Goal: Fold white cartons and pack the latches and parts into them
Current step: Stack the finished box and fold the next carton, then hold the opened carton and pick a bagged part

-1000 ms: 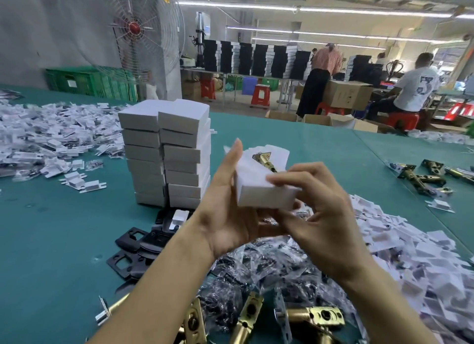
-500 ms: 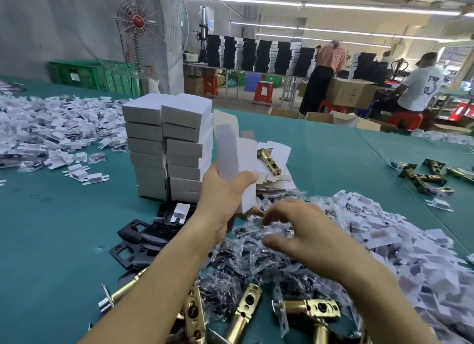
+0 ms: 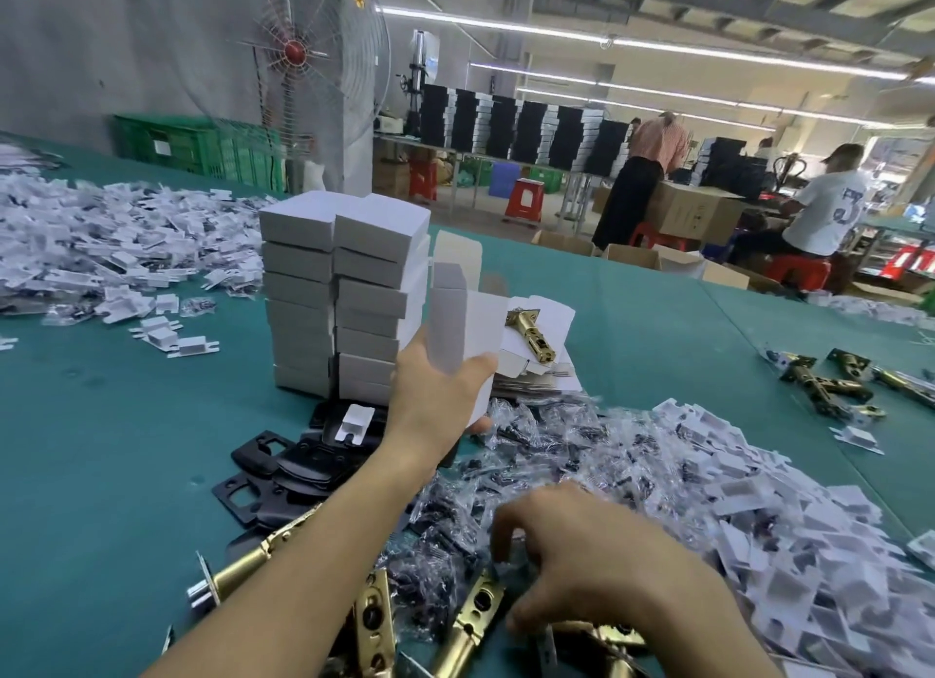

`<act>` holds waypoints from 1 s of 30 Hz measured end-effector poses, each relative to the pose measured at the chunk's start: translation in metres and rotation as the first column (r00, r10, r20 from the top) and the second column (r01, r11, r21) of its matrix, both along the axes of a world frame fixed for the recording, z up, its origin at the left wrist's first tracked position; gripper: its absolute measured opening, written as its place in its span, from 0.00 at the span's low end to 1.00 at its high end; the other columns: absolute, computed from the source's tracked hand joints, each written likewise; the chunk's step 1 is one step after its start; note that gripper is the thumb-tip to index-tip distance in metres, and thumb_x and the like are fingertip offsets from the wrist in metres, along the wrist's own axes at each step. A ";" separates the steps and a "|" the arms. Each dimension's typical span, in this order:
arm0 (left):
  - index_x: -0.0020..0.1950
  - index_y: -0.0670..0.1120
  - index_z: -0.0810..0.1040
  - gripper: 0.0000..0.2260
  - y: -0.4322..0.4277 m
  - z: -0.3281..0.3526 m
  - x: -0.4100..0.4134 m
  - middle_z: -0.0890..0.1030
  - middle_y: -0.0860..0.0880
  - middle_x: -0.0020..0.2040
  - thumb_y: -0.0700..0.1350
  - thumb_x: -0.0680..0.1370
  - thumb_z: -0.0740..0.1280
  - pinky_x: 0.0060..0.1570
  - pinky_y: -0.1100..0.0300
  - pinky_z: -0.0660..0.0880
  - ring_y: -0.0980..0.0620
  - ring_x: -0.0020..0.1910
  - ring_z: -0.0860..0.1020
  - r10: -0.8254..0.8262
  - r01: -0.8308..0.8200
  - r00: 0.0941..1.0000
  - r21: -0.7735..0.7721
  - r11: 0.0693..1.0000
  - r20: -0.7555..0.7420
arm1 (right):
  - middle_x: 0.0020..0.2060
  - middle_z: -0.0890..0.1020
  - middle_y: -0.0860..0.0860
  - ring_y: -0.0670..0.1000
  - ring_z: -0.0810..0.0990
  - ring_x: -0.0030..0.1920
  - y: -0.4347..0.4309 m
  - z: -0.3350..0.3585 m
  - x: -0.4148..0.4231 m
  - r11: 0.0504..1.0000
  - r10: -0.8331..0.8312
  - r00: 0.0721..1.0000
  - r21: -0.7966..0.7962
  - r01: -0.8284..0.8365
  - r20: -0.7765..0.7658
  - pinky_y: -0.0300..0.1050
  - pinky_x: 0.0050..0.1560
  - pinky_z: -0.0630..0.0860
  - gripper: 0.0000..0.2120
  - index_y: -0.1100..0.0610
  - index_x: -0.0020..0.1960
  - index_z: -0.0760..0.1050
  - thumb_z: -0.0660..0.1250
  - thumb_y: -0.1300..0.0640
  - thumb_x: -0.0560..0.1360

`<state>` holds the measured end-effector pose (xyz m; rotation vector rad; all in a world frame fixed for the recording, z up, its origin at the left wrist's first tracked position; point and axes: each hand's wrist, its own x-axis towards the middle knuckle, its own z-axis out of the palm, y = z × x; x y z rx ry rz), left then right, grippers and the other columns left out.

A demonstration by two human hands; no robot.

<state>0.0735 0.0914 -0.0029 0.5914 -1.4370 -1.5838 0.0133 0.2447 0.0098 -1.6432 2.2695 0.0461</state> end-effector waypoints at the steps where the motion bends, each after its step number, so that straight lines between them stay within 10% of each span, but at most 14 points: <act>1: 0.50 0.58 0.75 0.13 0.001 0.000 0.000 0.78 0.46 0.52 0.42 0.75 0.74 0.30 0.54 0.81 0.43 0.49 0.78 -0.005 0.005 1.000 -0.003 1.000 0.005 | 0.53 0.77 0.46 0.50 0.77 0.56 -0.002 -0.002 0.003 1.000 0.026 1.000 -0.010 -0.026 -0.009 0.49 0.55 0.77 0.23 0.42 0.58 0.75 0.77 0.48 0.65; 15: 0.53 0.49 0.79 0.13 0.000 0.005 0.004 0.83 0.47 0.45 0.42 0.71 0.76 0.29 0.53 0.80 0.50 0.38 0.82 -0.037 0.039 0.995 0.013 0.999 -0.091 | 0.44 0.68 0.43 0.48 0.69 0.52 -0.008 -0.010 0.001 0.963 0.192 0.980 -0.182 -0.199 -0.054 0.45 0.48 0.71 0.14 0.45 0.52 0.80 0.77 0.48 0.68; 23: 0.51 0.54 0.79 0.10 -0.001 0.009 0.006 0.84 0.54 0.42 0.40 0.75 0.74 0.30 0.56 0.81 0.53 0.39 0.82 -0.004 -0.004 0.997 -0.119 0.993 -0.071 | 0.39 0.83 0.47 0.42 0.80 0.39 0.009 0.015 -0.034 0.935 0.002 0.948 -0.338 0.111 0.317 0.42 0.40 0.78 0.10 0.45 0.46 0.76 0.77 0.51 0.70; 30: 0.48 0.62 0.77 0.12 -0.001 -0.006 0.005 0.83 0.54 0.46 0.46 0.74 0.75 0.36 0.52 0.84 0.55 0.41 0.82 -0.049 0.095 0.983 -0.265 0.960 0.177 | 0.38 0.86 0.52 0.48 0.82 0.36 0.028 0.042 -0.046 0.479 0.144 0.779 -0.732 0.485 0.611 0.37 0.38 0.79 0.20 0.55 0.47 0.82 0.74 0.45 0.59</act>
